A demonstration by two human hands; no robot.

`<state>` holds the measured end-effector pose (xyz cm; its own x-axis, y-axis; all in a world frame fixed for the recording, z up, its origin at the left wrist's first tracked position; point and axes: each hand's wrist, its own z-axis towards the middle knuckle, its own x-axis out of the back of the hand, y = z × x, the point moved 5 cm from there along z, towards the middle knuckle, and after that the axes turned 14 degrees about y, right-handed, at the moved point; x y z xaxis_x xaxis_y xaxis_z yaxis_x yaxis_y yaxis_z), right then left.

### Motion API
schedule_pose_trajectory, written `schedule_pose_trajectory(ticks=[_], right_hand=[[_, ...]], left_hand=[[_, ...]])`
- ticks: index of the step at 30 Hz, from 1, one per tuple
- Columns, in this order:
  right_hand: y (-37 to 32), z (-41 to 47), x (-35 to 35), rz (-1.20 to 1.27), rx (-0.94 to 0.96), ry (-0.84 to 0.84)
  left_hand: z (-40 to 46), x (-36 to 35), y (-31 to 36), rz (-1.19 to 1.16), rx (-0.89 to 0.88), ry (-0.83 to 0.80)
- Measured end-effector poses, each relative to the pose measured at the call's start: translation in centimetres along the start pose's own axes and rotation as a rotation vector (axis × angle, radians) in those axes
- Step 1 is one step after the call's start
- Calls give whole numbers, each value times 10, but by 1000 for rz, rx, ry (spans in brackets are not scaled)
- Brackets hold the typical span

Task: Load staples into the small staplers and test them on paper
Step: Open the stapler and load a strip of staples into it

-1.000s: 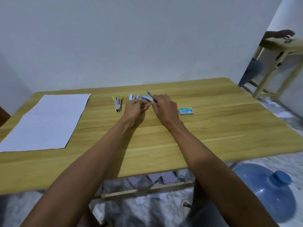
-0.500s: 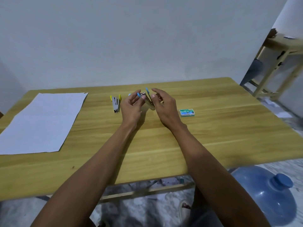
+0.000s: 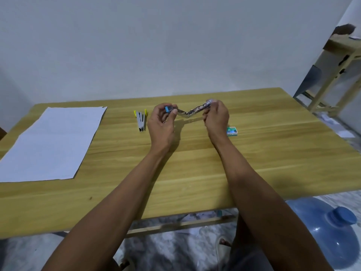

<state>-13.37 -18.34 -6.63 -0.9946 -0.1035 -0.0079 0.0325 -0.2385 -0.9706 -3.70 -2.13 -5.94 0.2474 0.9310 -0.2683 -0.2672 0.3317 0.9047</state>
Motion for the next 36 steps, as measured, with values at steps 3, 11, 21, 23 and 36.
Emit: schedule_pose_trajectory(ticks=[3, 11, 21, 23, 36], right_hand=[[3, -5, -8, 239, -271, -126], [-9, -24, -22, 406, -350, -410], [-16, -39, -25, 355, -256, -593], [-17, -40, -25, 346, -239, -600], [-11, -39, -30, 264, -186, -586]], left_hand=[[8, 9, 5, 87, 13, 93], [37, -7, 34, 1121, -335, -427], [27, -13, 22, 774, 101, -509], [26, -12, 23, 801, 77, -480], [22, -6, 26, 731, 181, -453]])
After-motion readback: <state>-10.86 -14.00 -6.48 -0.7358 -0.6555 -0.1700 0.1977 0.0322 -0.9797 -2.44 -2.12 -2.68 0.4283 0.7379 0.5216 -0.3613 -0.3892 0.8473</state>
